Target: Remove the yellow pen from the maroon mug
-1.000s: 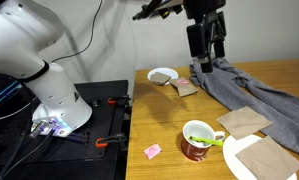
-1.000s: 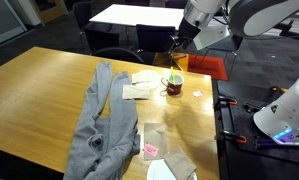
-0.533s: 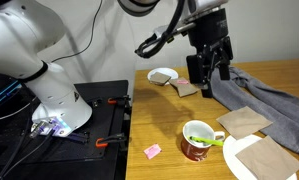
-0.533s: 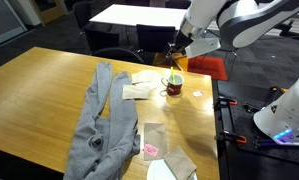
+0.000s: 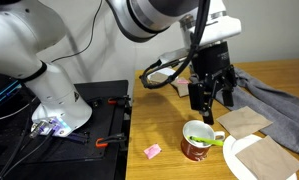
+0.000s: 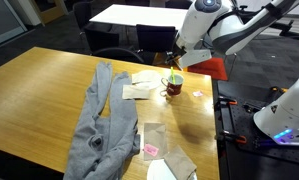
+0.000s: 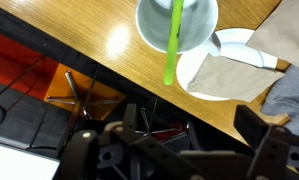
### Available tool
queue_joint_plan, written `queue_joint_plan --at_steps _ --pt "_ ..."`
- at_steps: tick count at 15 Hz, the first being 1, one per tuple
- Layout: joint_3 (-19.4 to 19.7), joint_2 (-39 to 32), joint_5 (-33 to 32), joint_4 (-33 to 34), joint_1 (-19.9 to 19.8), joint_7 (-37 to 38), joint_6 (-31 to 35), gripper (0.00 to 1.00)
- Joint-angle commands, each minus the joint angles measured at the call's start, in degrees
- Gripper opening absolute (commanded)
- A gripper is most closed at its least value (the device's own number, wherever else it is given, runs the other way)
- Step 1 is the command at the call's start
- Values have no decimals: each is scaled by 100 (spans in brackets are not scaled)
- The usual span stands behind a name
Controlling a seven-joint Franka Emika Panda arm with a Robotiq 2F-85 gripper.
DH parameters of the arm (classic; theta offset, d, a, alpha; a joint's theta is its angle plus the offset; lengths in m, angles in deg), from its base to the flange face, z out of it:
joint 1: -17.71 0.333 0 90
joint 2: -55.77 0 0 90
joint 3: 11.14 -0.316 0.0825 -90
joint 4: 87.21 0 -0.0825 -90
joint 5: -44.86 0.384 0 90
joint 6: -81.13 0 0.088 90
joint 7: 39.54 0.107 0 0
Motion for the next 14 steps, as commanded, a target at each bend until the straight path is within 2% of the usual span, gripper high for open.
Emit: queue_joint_plan --at_steps 1,7,14 --pt "54 -524 -648 371 -49 643 113 100" --pt "142 -1106 -1051 725 -7 1057 60 100" --pt "160 -1440 -1037 865 4 1036 22 100"
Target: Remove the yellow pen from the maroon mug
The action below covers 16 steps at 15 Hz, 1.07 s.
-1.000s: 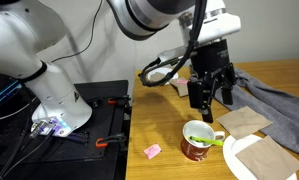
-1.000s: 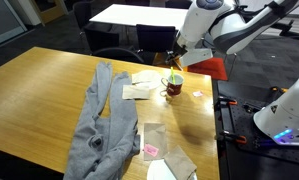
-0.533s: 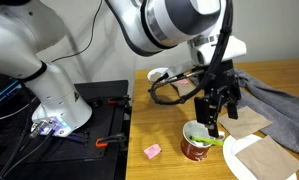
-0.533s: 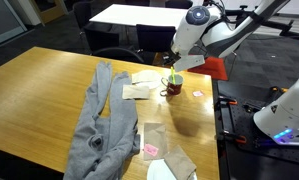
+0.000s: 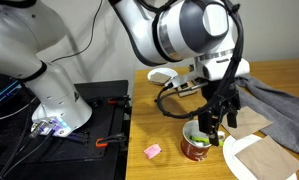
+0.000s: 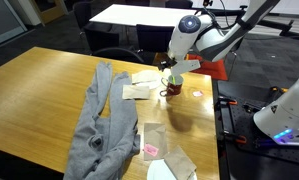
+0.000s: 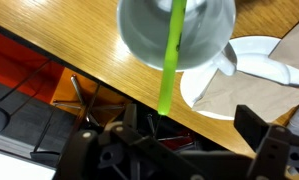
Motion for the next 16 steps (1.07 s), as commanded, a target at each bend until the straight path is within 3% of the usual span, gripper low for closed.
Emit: queue_joint_plan --at_steps 1,6,7,8,10,16 --pt "57 -149 -157 101 14 185 15 100" --pt "102 -199 -159 66 17 183 -4 100" --pt "114 -215 -170 68 20 188 -5 92" --pt "121 -211 -179 62 27 197 -17 74" --pt "143 -230 -213 65 35 214 -19 68" --pt "167 -223 -251 58 40 213 -36 22"
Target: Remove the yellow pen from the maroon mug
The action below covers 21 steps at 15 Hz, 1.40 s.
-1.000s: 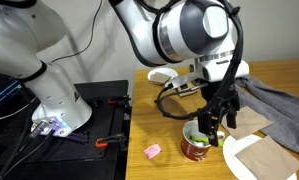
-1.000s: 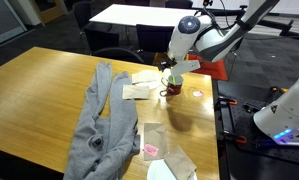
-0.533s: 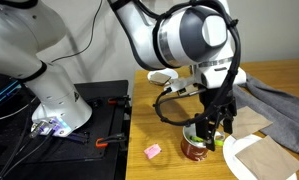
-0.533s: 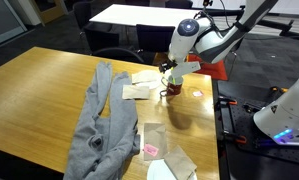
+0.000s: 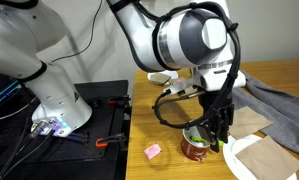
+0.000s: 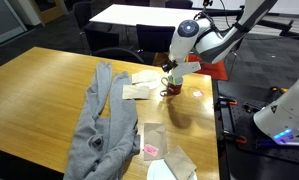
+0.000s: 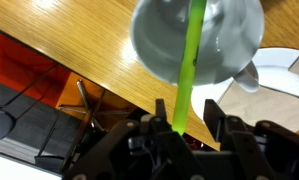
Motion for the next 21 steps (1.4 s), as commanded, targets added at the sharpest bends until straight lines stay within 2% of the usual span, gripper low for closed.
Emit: queue_joint_plan --at_steps 1,3,4,6,12,17,21 --pt "54 -1 -195 41 42 212 -40 16" --pt "53 4 -210 39 45 214 -46 1" --pt "51 16 -217 29 50 211 -59 0" --pt "48 58 -268 7 76 219 -131 4" --pt "-2 358 -469 -129 139 219 -176 4" --pt "-77 916 -523 -329 198 151 -111 4" --pt "-143 1501 -166 -548 204 -180 -114 4"
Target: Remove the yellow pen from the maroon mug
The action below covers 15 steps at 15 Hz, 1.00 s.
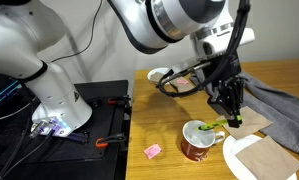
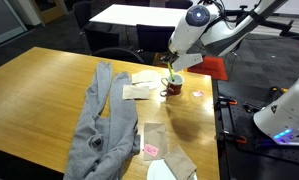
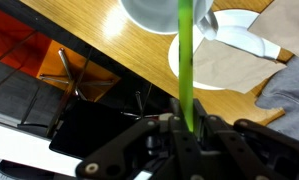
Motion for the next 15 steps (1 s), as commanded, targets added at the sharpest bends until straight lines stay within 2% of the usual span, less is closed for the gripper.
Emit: queue_joint_plan --at_steps 1,2,8,11,15 --pt "-61 750 412 -416 23 -364 -113 4" --pt "341 888 699 -486 427 -645 -105 4" --pt "614 1604 2813 -887 824 -2765 -506 4" --pt "626 1954 3660 -964 844 -3624 -1057 4" --pt "547 2345 4042 -991 660 -4000 -1838 4"
